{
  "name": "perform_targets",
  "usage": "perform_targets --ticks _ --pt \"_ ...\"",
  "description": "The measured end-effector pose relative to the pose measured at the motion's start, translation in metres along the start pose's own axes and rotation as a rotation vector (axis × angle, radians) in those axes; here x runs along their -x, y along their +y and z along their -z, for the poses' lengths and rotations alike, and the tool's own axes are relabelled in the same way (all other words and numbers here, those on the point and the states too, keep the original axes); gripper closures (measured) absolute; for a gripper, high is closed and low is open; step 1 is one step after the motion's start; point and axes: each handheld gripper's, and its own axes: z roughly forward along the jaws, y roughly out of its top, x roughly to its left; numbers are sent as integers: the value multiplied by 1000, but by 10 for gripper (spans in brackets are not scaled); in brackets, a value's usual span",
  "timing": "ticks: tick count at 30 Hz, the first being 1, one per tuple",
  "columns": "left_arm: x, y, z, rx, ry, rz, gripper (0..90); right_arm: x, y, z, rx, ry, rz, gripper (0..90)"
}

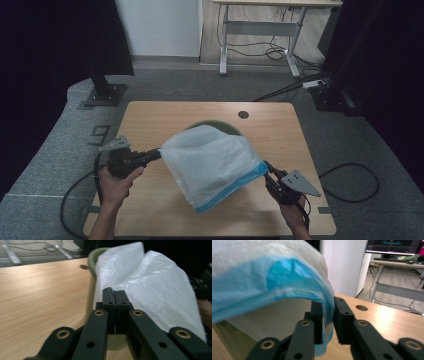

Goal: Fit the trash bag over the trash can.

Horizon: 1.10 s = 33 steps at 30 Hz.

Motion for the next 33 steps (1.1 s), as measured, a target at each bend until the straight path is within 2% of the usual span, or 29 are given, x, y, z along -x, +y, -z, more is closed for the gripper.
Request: perform_targets --ticks 1,5,9,11,15,19,23,27,30,33 --pt "2 0 0 7 -8 -16 794 0 2 1 3 -4 -5 823" --pt "9 4 5 36 -17 -31 558 3 11 5 9 -21 -22 875" --pt "16 8 16 53 -35 -58 434 8 17 8 19 -35 -46 884" --pt "19 10 21 56 -40 -69 419 10 19 9 21 -33 -63 884" --pt "26 15 28 46 -34 -108 389 11 23 9 9 -47 -58 884" --pt "33 20 27 35 -47 -127 390 10 24 8 4 -48 -55 884" --pt "43 26 14 22 -56 -146 401 6 29 8 8 -31 -59 884" --pt "58 33 -6 -26 -79 -168 411 0 34 7 11 -17 -37 884" --pt "68 38 -21 -55 -65 -179 411 -3 37 6 12 -14 -24 883" --pt "77 43 -34 -70 -81 -193 406 -5 38 6 13 -12 -16 883"
